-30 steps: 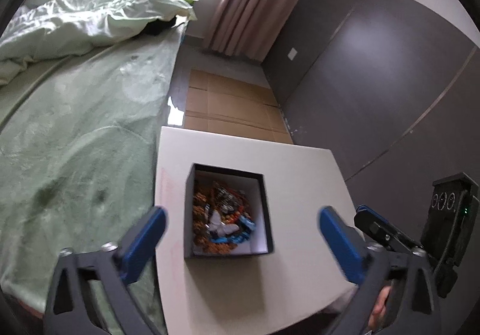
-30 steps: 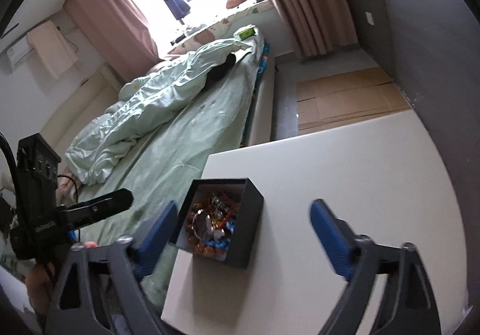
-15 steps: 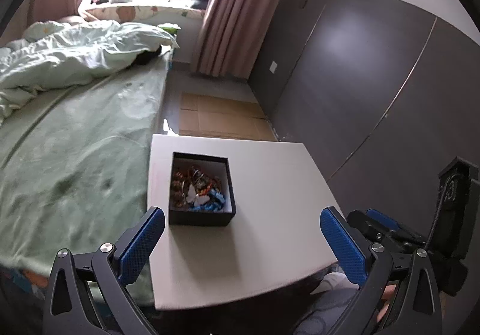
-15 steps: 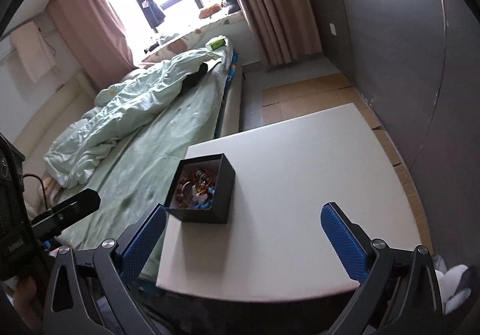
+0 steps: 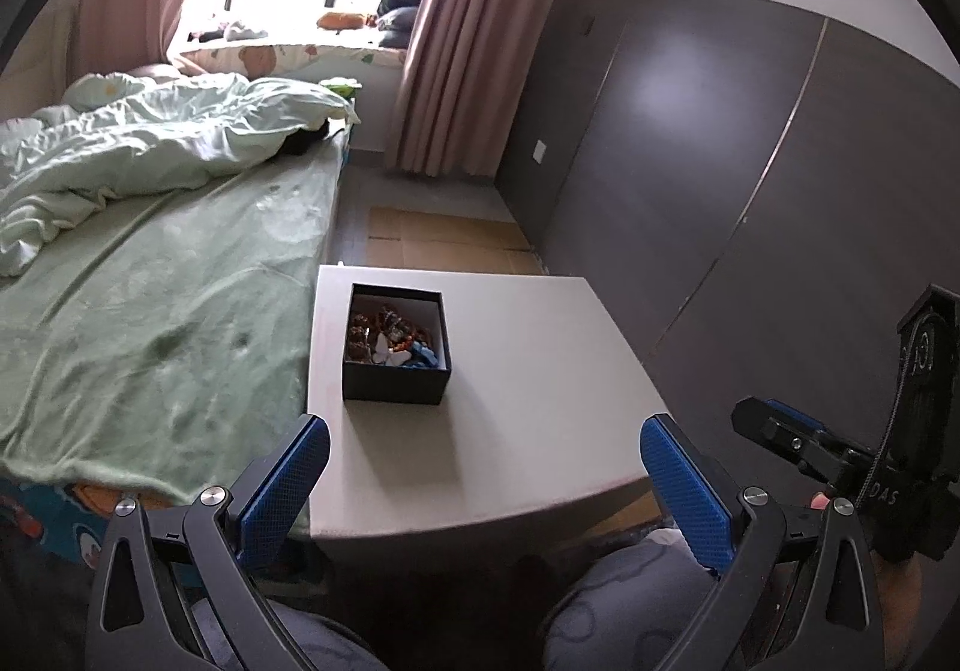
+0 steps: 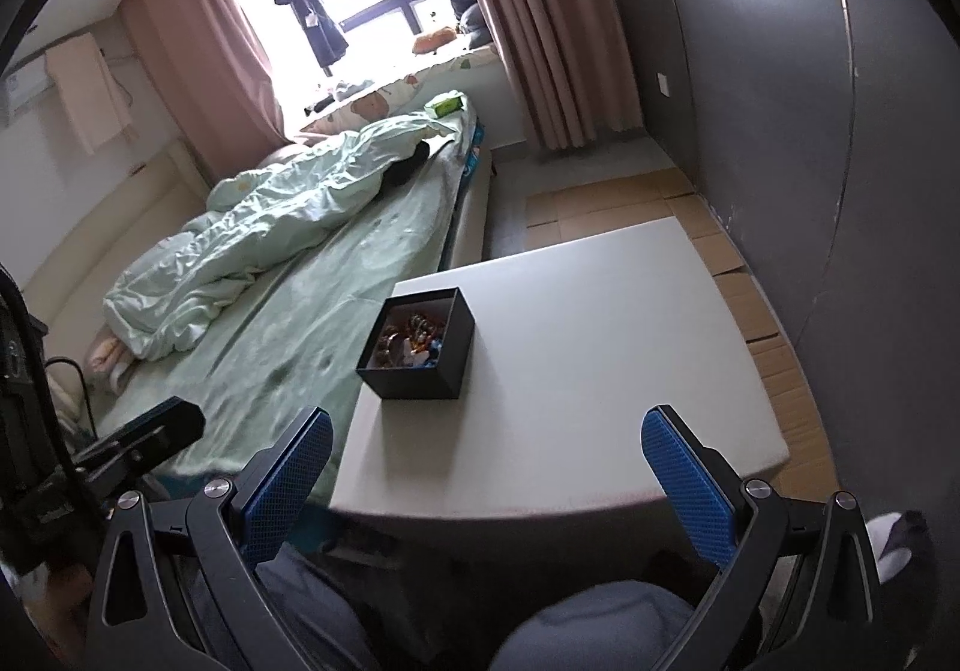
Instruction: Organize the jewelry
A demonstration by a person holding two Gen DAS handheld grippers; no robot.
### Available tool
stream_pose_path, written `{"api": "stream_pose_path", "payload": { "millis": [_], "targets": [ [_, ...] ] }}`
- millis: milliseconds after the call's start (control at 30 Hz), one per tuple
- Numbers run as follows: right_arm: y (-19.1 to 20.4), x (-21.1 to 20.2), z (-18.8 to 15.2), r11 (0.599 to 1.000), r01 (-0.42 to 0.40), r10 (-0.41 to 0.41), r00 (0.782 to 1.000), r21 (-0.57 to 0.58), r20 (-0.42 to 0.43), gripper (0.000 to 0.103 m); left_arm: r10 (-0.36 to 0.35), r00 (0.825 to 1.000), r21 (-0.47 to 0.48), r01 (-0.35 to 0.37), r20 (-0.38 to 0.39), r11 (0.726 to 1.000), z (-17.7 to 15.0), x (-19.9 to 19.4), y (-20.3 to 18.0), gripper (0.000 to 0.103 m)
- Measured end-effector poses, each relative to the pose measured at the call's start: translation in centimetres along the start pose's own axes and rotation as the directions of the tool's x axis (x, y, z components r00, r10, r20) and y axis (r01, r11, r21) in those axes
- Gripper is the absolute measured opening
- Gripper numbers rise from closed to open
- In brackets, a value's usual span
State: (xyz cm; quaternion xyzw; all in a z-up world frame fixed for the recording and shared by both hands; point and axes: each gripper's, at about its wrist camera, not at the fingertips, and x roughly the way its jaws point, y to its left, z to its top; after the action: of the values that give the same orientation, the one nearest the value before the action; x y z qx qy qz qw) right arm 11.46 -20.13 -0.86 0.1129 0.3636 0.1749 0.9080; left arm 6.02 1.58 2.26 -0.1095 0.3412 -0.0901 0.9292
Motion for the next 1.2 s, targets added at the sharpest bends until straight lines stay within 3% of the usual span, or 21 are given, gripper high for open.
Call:
{"api": "stream_pose_path", "payload": {
  "millis": [500,900,1200],
  "targets": [
    [1.3,-5.4,-4.0,0.999,-0.002,0.003,1.000,-0.044,0.026,0.103,0.027,0.997,0.027,-0.029,0.070,0.999,-3.4,-5.8,-2.3,0.103],
    [3.4,-6.6,-4.7,0.995,-0.002,0.005,0.999,-0.102,0.033,0.103,0.063,0.993,0.039,-0.067,0.095,0.997,-3.9,-6.9,-2.0,0.103],
    [3.0,-5.2,-4.8,0.997,-0.034,0.035,0.999,-0.076,0.011,0.103,0.118,0.989,0.042,-0.122,0.093,0.992,-4.4,-7.1,-1.9,0.103]
  ]
}}
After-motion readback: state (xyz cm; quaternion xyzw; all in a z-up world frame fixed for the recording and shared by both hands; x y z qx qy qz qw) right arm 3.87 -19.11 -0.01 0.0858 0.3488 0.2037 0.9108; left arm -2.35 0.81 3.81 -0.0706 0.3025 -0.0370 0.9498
